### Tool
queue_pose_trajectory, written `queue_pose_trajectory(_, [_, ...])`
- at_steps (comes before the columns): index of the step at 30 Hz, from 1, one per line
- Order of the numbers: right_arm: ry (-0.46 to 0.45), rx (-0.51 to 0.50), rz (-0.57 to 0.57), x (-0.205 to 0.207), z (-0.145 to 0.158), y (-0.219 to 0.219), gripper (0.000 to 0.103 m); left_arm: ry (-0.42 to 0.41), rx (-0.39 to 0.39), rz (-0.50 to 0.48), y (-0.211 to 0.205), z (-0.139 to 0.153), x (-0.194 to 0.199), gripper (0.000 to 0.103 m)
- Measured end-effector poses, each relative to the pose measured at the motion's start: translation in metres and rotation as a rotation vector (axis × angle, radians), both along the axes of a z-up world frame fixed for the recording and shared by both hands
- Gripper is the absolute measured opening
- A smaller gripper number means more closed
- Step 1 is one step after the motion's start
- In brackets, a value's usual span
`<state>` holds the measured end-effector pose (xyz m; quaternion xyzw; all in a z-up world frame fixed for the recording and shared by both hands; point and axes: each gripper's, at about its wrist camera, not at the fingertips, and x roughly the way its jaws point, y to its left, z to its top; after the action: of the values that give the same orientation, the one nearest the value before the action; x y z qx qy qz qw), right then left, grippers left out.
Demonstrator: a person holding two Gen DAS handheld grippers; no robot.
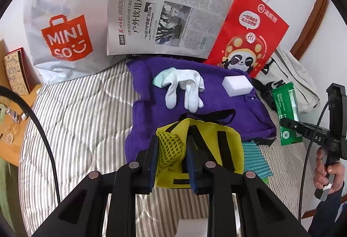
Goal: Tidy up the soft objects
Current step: 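Carry the green packet with the right tool while the left tool carries the pouch onto the towel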
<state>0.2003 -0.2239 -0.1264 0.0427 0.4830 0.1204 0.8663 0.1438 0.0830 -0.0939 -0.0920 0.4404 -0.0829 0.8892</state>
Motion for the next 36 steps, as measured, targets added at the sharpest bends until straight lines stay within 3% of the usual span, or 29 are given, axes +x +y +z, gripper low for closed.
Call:
queue_pose_trajectory(13, [0.031,-0.058,0.009,0.064,-0.032,0.008,0.005,0.03,-0.002,0.005,-0.001,-0.01,0.05,0.023])
queue_pose_trajectory(23, [0.073,-0.048,0.014,0.071,-0.058,0.005,0.005,0.055,-0.012,0.021,0.001,-0.03,0.079,0.023])
queue_pose_trajectory(30, [0.079,-0.036,0.012,0.074,-0.06,0.002,0.007,0.083,-0.012,0.032,-0.001,-0.053,0.094,0.023])
queue_pose_trajectory(36, [0.092,-0.037,0.023,0.076,-0.06,0.001,0.007,0.068,0.004,0.025,-0.005,-0.056,0.1,0.024])
